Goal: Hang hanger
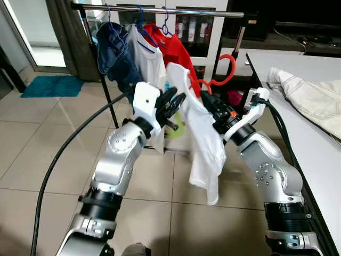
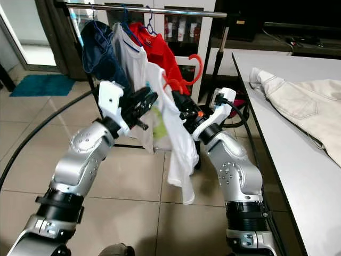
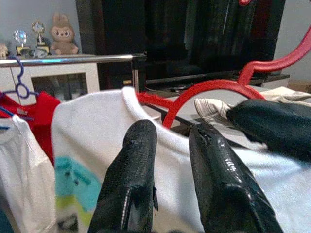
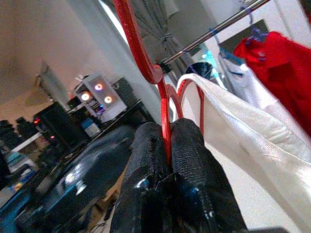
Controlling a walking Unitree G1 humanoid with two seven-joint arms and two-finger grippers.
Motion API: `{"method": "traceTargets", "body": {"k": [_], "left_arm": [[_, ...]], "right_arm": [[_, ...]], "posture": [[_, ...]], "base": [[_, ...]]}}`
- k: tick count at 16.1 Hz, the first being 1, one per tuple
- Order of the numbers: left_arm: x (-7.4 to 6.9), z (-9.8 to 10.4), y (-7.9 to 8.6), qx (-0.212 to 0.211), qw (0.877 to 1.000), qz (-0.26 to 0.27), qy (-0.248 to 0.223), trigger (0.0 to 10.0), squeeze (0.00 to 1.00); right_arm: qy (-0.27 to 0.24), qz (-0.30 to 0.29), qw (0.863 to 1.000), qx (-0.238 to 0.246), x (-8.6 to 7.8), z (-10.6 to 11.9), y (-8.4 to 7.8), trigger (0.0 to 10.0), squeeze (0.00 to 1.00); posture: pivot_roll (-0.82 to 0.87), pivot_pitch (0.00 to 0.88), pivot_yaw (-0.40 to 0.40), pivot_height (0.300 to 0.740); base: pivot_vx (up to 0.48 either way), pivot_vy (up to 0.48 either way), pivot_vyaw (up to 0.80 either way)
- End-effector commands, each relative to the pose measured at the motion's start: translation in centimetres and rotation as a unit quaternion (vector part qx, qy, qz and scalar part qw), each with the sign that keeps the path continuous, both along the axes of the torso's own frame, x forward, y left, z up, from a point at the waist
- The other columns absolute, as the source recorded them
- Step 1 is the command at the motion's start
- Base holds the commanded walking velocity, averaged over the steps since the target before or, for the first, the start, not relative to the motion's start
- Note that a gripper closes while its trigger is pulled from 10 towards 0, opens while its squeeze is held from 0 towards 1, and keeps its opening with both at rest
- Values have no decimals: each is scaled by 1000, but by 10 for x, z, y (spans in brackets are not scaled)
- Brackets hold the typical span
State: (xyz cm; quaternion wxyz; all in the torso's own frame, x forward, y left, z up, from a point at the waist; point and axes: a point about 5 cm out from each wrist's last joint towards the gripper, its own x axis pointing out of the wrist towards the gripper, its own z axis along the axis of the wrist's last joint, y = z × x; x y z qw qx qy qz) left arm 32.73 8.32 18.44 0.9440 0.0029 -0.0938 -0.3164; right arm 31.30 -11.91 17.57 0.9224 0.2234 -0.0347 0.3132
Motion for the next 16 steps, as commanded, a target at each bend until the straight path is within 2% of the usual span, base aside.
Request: {"method": "traceTargets", "body": {"k": [1,2,4,5,6,11,12,13,14,16], "left_arm": [[4,2,0,22,1000,11,-11,10000,1000],[10,-1,1,58,997,43,-19,10000,1000],[15,-2,5,65,995,74,-19,10000,1000],[17,0,4,65,995,79,-23,10000,71],[18,1,3,68,994,77,-28,10000,0],[22,-1,-5,41,997,71,-10,10000,0],[22,-2,-5,34,997,67,-4,4392,0],[22,-3,-5,22,998,66,3,3608,0],[22,-4,-5,15,998,64,7,0,0],[22,-4,-5,3,998,60,16,0,0]], "right_arm": [[-21,25,999,7,-5,8,4,10000,0],[-24,50,998,13,-9,9,8,10000,0],[-27,74,997,21,-14,10,11,10000,0],[-29,90,995,27,-18,10,12,10000,0],[-29,99,994,28,-20,10,13,10000,0],[-33,116,992,30,-23,11,14,10000,0],[-34,118,992,30,-24,11,15,10000,0],[-34,120,992,30,-24,11,15,10000,0],[-35,123,991,30,-25,12,15,10000,0],[-36,125,991,31,-25,12,15,10000,0]], "posture": [[54,0,13,740],[50,0,15,740],[48,0,19,740],[48,0,19,740],[48,0,19,740],[46,0,15,740],[46,0,14,740],[46,0,14,740],[45,0,14,740],[46,0,15,740]], "base": [[0,0,0],[0,0,0],[0,0,0],[0,0,0],[0,0,0],[0,0,0],[0,0,0],[0,0,0],[0,0,0],[0,0,0]]}}
